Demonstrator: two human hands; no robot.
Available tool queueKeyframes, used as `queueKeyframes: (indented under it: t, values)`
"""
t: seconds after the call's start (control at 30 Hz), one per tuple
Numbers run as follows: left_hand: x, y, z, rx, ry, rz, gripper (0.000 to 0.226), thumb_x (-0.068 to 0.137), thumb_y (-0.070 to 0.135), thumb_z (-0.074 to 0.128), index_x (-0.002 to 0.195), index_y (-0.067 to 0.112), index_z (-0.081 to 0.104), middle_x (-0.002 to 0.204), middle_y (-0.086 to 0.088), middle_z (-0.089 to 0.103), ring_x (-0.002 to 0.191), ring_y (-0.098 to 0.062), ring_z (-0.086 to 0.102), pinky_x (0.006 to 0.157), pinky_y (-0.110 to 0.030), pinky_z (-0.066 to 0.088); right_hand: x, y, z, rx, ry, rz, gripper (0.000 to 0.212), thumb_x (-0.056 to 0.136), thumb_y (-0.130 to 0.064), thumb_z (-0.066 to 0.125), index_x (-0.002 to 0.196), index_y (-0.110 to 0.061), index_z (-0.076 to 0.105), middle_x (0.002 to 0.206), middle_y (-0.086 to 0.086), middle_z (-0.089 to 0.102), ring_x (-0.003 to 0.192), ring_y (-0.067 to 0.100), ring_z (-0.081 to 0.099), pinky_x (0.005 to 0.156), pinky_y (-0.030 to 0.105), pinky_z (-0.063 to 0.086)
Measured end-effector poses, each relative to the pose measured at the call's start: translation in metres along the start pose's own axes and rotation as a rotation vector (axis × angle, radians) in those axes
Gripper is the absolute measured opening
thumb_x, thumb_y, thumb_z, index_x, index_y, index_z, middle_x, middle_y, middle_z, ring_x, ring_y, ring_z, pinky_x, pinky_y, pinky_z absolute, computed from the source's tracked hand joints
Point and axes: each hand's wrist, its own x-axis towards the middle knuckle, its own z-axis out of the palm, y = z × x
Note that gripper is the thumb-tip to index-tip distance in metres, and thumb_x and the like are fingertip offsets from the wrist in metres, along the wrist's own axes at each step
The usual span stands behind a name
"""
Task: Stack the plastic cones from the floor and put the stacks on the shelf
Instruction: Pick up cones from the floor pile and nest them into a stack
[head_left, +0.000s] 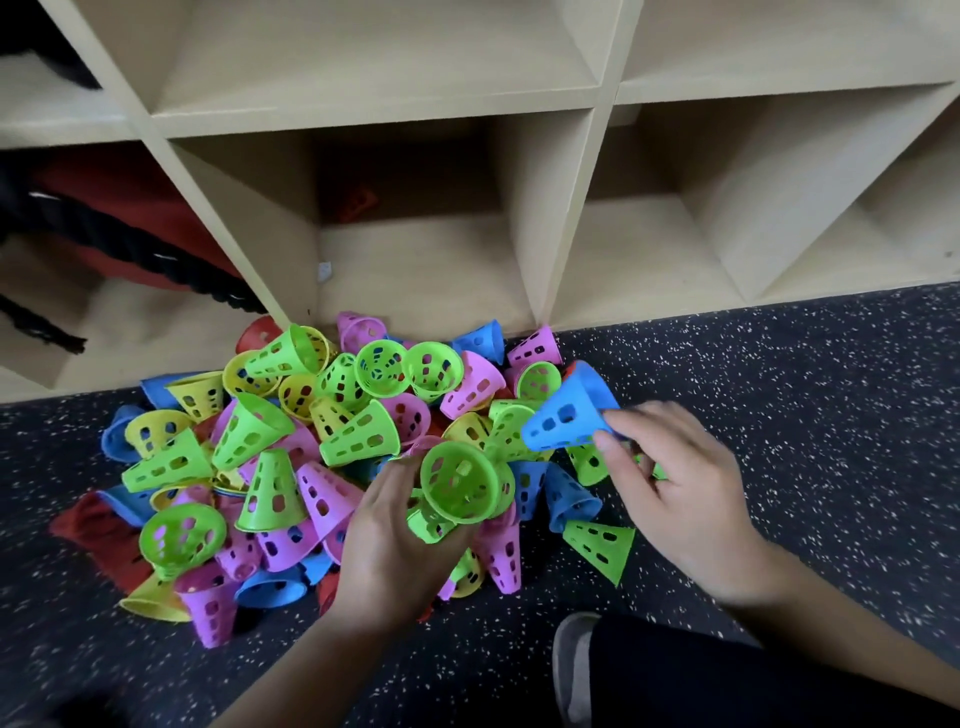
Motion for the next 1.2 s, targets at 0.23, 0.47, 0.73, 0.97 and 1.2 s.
queueKeyframes:
  t: [0.23,0.47,0.73,0.97,1.2]
  values:
    - [0.003,0.009,0.010,-0.020,0.045,0.057,0.064,0.064,0.030,0.090,0.119,0.016,0.061,0.103,0.016,0.058,0.095,0.005,0.051,0.085,0.004,0.032,0.004,-0.033,0.019,0.076,-0.301,-0.277,0.033,0.098,-0.030,0.061,0.121,-0.008,0.070,0.109,0.003,0.071,0.087,0.017,0.063,0.078,0.024,0.053]
    - [-0.005,0.002,0.003,-0.057,0.065,-0.010,0.063,0.067,0.022,0.089,0.122,0.021,0.058,0.104,0.028,0.054,0.101,0.024,0.047,0.080,0.006,0.032,-0.051,0.051,0.023,-0.160,-0.507,0.367,0.035,0.087,-0.014,0.063,0.122,-0.017,0.065,0.117,-0.005,0.063,0.096,0.012,0.063,0.070,0.022,0.045]
    - [-0.005,-0.003,0.007,-0.095,0.045,-0.055,0.069,0.068,0.023,0.089,0.125,0.027,0.051,0.110,0.028,0.056,0.104,0.023,0.050,0.078,0.003,0.039,-0.053,0.068,0.050,-0.265,-0.544,0.402,0.019,0.089,-0.014,0.067,0.105,-0.020,0.074,0.095,0.002,0.074,0.079,0.024,0.069,0.061,0.032,0.054]
    - [0.001,-0.004,0.007,-0.080,0.048,-0.024,0.075,0.069,0.021,0.090,0.121,0.044,0.042,0.113,0.032,0.054,0.109,0.017,0.050,0.086,0.001,0.037,0.015,-0.004,-0.002,0.241,-0.062,0.520,0.022,0.089,-0.003,0.066,0.101,-0.017,0.076,0.088,-0.009,0.075,0.074,0.005,0.065,0.071,0.021,0.052]
    - [0.001,0.004,0.008,-0.110,0.046,0.012,0.072,0.067,0.033,0.089,0.127,0.033,0.049,0.110,0.038,0.055,0.106,0.023,0.049,0.087,0.002,0.036,0.054,-0.051,0.024,0.415,-0.353,0.459,0.015,0.089,-0.026,0.069,0.097,-0.037,0.076,0.082,-0.015,0.071,0.067,0.032,0.059,0.064,0.038,0.051]
